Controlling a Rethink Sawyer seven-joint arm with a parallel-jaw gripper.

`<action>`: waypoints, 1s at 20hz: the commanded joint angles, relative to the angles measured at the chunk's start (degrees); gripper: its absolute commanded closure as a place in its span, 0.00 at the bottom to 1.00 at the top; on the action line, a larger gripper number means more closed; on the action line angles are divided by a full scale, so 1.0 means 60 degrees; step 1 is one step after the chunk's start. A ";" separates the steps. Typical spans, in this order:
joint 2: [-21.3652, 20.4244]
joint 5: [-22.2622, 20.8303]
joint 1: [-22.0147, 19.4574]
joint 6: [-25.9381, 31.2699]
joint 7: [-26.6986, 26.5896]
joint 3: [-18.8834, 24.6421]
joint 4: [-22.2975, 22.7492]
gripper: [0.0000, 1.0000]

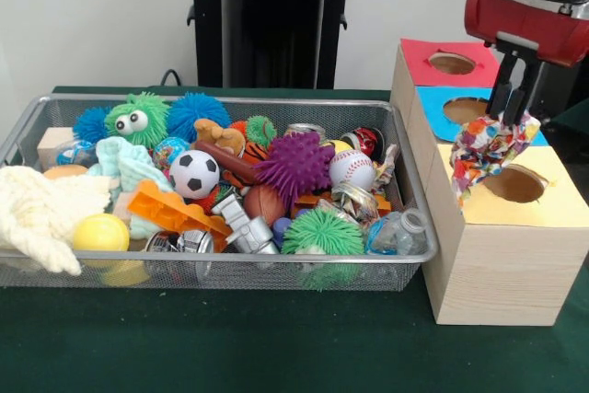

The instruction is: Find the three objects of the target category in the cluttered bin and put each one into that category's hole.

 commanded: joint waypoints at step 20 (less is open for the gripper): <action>0.0838 -0.0798 -0.0196 -0.0267 0.0252 0.0375 0.0057 1.00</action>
